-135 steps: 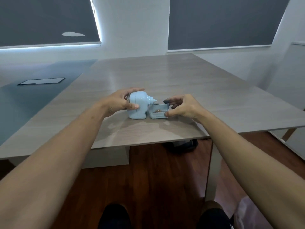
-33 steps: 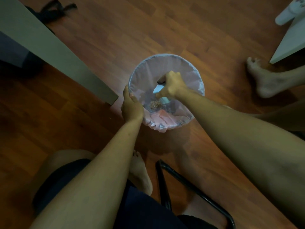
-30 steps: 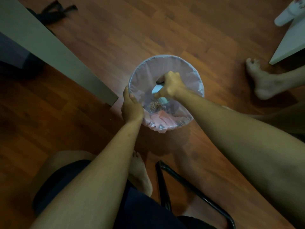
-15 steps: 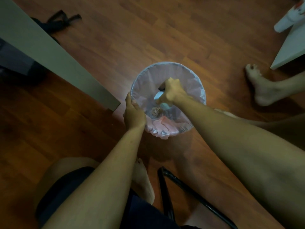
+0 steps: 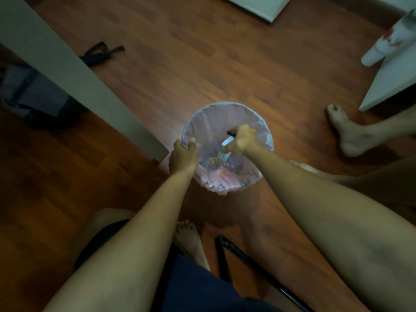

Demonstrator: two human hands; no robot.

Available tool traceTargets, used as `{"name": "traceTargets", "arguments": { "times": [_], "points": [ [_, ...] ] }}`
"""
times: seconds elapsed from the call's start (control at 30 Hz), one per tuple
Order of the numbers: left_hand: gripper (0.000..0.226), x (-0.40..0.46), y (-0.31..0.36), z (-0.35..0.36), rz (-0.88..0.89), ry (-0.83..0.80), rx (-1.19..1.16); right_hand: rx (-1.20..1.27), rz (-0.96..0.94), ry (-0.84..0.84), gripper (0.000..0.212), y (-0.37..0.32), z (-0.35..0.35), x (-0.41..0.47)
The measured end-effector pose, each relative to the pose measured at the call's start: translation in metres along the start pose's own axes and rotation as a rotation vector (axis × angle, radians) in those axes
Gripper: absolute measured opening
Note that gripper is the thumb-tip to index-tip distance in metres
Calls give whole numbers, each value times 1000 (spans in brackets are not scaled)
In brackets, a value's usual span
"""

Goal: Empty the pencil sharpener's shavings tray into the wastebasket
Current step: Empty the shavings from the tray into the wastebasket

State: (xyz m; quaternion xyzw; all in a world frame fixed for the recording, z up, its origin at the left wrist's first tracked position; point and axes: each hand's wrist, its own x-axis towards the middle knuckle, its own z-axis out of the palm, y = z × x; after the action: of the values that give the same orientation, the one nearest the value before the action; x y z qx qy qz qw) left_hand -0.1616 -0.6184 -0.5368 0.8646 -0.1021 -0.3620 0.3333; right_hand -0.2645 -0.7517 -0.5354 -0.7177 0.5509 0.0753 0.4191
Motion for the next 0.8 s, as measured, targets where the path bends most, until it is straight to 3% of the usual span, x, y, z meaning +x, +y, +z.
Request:
{"name": "traceTargets", "arguments": {
  "times": [0.1, 0.2, 0.37, 0.67, 0.8],
  "points": [
    [65, -16, 13, -18, 30, 7, 87, 81, 12, 15, 76, -5, -18, -19],
    [63, -34, 29, -37, 61, 19, 160, 82, 2, 48, 60, -11, -38, -39],
    [55, -78, 53, -82, 244, 40, 114, 311, -62, 51, 53, -31, -72, -74],
    [55, -178, 88, -181, 502, 296, 74, 683, -394, -112, 53, -92, -110, -165],
    [52, -220, 89, -223, 606, 393, 65, 787, -509, -208, 41, -126, -121, -211]
  ]
}}
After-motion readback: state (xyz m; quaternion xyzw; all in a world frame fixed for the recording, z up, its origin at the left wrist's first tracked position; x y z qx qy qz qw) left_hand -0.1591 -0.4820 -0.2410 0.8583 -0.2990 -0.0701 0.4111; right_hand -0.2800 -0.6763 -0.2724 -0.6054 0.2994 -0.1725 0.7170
